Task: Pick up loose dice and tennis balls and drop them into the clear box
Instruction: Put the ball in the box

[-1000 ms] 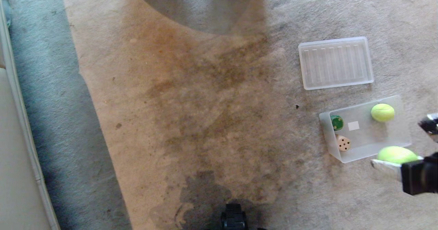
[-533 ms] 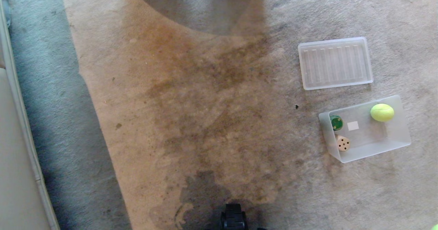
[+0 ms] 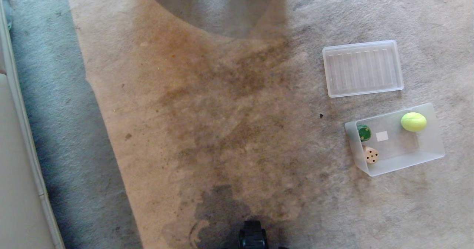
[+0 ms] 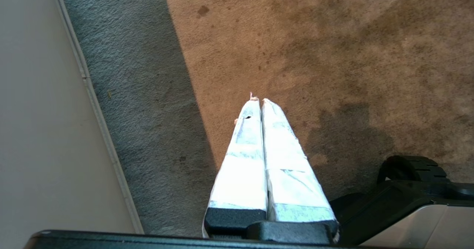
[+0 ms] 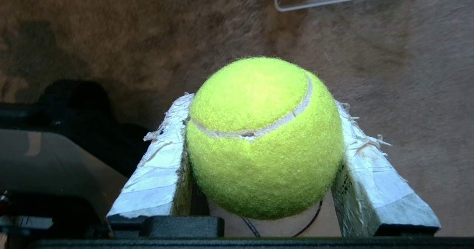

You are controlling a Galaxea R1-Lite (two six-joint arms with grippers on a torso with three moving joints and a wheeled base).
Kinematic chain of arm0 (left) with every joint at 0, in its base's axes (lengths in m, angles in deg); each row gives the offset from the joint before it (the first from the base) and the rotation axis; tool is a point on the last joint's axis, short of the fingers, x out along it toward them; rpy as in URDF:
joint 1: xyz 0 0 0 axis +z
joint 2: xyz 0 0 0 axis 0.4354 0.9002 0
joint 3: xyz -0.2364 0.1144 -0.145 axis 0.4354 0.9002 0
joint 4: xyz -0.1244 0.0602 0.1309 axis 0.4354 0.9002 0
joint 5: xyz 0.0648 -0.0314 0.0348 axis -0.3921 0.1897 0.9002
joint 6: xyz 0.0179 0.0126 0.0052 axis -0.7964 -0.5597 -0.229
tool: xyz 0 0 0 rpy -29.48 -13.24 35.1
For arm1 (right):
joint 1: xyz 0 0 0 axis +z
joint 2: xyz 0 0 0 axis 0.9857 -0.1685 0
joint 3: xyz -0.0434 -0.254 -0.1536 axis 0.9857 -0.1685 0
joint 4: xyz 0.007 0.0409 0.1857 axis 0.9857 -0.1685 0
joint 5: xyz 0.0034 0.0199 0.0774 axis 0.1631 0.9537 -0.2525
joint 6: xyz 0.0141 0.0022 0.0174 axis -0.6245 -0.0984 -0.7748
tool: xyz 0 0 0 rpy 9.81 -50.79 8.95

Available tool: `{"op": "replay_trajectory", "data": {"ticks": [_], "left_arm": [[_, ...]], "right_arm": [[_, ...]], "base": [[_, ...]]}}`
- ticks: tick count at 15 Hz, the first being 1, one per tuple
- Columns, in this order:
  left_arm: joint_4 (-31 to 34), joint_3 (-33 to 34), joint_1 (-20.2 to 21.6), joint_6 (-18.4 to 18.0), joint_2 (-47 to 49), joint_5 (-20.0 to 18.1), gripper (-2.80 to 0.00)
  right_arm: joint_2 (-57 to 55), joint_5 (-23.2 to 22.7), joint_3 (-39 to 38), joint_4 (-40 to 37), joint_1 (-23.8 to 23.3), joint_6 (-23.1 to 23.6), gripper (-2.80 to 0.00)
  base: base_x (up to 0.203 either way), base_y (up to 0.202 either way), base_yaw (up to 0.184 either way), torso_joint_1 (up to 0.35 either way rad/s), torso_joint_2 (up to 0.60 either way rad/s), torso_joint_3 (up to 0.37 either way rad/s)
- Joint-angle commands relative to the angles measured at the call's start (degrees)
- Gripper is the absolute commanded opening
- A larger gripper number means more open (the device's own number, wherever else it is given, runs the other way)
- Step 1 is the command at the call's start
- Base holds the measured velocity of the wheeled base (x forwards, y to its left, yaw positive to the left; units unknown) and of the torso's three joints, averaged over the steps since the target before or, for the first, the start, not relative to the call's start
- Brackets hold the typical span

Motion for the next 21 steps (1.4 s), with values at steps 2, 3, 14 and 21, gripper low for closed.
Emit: {"op": "replay_trajectory", "data": {"ticks": [2,3,14,21], "left_arm": [[0.0,0.0,0.0,0.0,0.0,0.0,-2.80],[0.0,0.0,0.0,0.0,0.0,0.0,-2.80],[0.0,0.0,0.0,-0.1,0.0,0.0,-2.80],[0.0,0.0,0.0,-0.2,0.0,0.0,-2.80]], "right_arm": [[6.8,0.1,-0.3,-0.1,-0.4,-0.1,-2.80],[8.1,0.1,-0.4,-0.1,-0.6,-0.1,-2.80],[8.3,0.2,-0.4,0.1,-0.7,-1.2,-2.80],[8.3,0.2,-0.4,0.1,-0.7,-1.2,-2.80]], "base": [[0.000,0.000,0.000,0.000,0.00,0.000],[0.000,0.000,0.000,0.000,0.00,0.000],[0.000,0.000,0.000,0.000,0.00,0.000],[0.000,0.000,0.000,0.000,0.00,0.000]]}}
